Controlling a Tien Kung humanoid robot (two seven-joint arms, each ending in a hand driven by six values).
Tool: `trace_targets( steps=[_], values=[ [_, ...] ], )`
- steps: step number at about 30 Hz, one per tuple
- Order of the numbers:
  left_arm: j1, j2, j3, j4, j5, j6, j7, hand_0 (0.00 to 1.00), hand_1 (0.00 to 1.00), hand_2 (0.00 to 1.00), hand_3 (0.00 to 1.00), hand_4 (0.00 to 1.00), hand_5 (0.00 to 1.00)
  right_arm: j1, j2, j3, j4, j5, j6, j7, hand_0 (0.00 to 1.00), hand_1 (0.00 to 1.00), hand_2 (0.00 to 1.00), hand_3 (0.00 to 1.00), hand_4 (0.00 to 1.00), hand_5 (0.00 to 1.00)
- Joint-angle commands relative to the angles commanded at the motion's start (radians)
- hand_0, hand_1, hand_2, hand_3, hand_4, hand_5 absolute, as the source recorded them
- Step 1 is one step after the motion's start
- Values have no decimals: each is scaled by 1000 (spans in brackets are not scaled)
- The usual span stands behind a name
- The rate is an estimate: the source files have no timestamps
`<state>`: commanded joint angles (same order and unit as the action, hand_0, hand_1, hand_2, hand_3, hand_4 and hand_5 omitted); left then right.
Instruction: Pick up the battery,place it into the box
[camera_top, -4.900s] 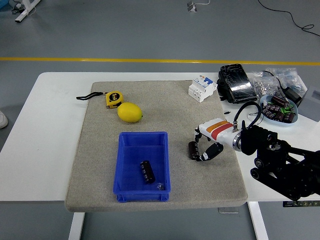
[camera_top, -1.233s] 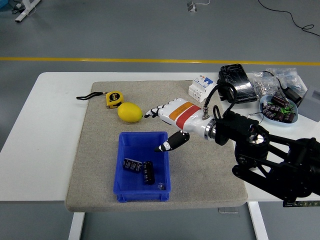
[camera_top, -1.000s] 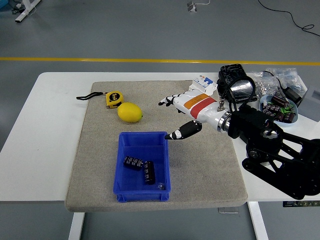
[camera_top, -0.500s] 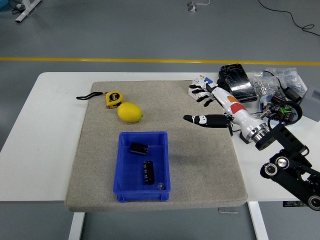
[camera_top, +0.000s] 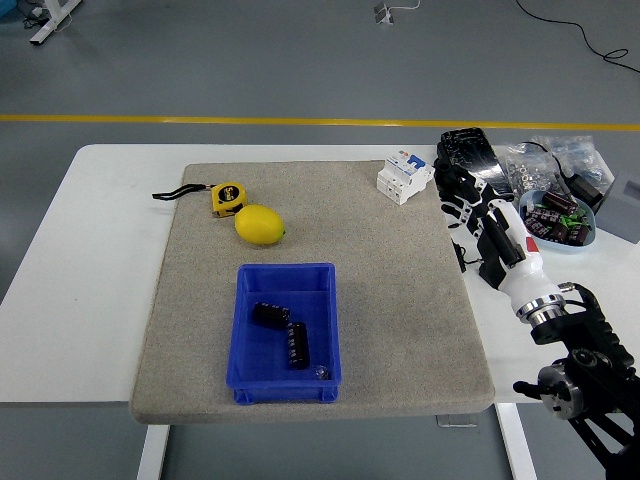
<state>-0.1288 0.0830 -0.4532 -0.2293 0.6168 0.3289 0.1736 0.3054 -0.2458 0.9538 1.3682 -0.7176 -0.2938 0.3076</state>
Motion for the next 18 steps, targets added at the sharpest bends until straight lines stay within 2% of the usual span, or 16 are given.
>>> trace_targets(
  steps=[1,2,8,18],
  values=[
    [-1,0,1,0,0,0,0,550,577,630,582,627,604,-10,6,3,-3,5,-2,12,968,916,927,960,998,888],
    [-1,0,0,0,0,0,0,550,577,629,582,627,605,-16,10,5,-6,4,-1,19,998,934,938,977,998,930],
    [-10,0,7,-1,-5,-1,-4,550,577,630,582,627,605,-50,30,30,-30,-25,19,22,998,932,936,978,998,942],
    [-15,-1,7,0,-3,-1,-5,550,577,628,582,626,605,-76,44,55,-51,-54,1,21,998,932,935,978,998,948]
  ],
)
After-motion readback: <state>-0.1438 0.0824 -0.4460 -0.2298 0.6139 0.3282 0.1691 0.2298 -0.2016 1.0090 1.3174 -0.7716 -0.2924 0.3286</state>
